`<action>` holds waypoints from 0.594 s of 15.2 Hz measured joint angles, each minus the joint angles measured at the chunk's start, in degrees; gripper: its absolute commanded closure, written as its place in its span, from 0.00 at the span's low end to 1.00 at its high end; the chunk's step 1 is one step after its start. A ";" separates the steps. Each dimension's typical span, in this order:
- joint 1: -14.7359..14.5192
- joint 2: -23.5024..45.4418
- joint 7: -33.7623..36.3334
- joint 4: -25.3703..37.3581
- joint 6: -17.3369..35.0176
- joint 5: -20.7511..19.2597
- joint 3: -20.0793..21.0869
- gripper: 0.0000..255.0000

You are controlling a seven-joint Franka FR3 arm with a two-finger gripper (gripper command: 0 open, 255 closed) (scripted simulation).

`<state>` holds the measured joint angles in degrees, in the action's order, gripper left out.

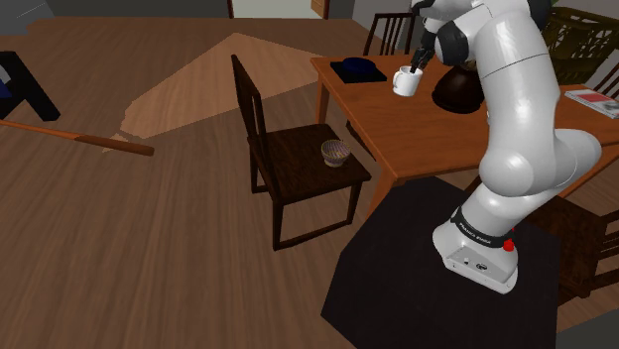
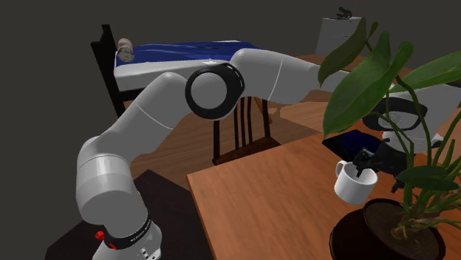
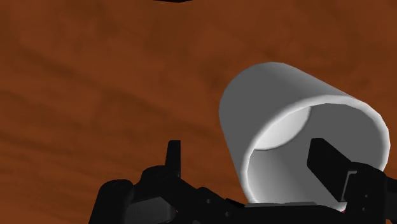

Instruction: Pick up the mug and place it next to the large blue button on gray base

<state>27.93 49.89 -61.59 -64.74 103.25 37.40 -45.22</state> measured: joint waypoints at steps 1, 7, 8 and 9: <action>0.38 -0.34 0.17 0.98 -1.12 -0.24 -0.17 0.00; 1.56 -0.58 1.20 4.74 -4.50 -0.73 -0.34 0.00; 1.58 -0.56 1.22 4.80 -4.54 -0.73 -0.34 0.00; 1.60 -0.56 1.22 4.83 -4.56 -0.73 -0.34 0.00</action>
